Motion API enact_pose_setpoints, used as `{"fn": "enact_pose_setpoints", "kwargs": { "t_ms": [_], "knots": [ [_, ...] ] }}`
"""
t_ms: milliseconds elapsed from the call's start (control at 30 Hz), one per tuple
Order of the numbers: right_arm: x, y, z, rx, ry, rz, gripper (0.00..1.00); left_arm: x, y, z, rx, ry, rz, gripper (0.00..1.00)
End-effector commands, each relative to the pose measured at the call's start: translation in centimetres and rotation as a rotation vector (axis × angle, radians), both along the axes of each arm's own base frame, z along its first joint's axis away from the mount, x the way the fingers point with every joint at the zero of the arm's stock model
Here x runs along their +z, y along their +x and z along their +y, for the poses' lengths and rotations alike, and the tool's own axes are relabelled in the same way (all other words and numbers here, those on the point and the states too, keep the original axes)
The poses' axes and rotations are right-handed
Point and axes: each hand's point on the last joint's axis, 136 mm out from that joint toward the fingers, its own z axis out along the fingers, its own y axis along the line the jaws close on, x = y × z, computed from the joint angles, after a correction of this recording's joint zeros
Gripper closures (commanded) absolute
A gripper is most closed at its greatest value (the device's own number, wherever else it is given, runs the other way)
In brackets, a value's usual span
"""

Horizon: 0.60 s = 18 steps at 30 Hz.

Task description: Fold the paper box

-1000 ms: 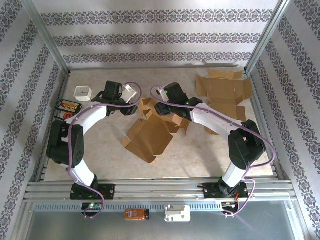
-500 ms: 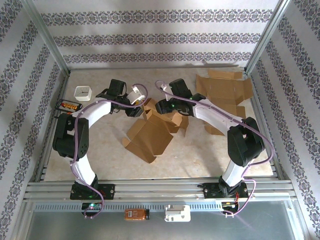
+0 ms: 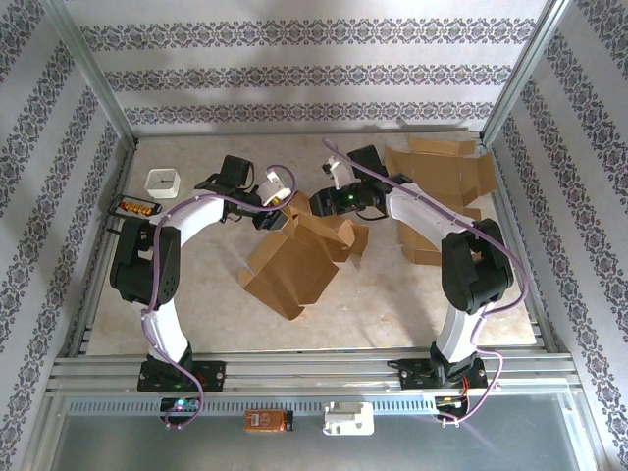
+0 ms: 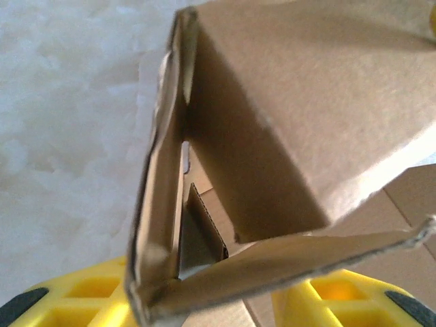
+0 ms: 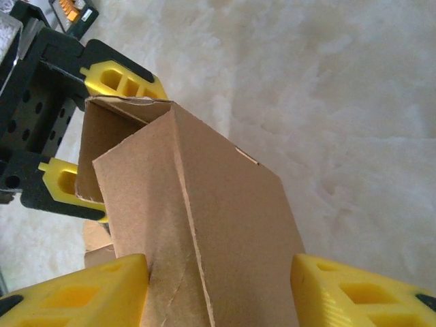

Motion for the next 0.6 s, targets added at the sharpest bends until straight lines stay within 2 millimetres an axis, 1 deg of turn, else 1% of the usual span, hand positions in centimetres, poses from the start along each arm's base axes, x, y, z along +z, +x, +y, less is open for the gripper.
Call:
{"fn": "enact_pose_setpoints", "kwargs": {
  "t_ms": [0, 133, 233, 333, 433, 567],
  "knots": [
    [0.1, -0.1, 0.6, 0.019, 0.029, 0.045, 0.42, 1.0, 0.2, -1.4, -0.060, -0.043, -0.034, 0.55],
    [-0.1, 0.2, 0.5, 0.012, 0.029, 0.055, 0.42, 0.7, 0.2, -1.8, -0.074, -0.049, -0.024, 0.59],
    [-0.1, 0.4, 0.5, 0.006, 0.032, 0.070, 0.42, 0.5, 0.0, -2.3, -0.085, -0.049, -0.019, 0.61],
    [-0.1, 0.6, 0.5, -0.002, 0.035, 0.076, 0.42, -0.2, -0.1, -2.8, -0.078, -0.039, -0.022, 0.63],
    [0.1, 0.9, 0.3, -0.014, 0.040, 0.078, 0.42, -0.9, 0.3, -3.3, -0.050, 0.004, -0.054, 0.68],
    [0.1, 1.2, 0.1, -0.027, 0.054, 0.096, 0.41, -1.3, 1.4, -3.7, -0.001, 0.037, -0.088, 0.68]
  ]
}}
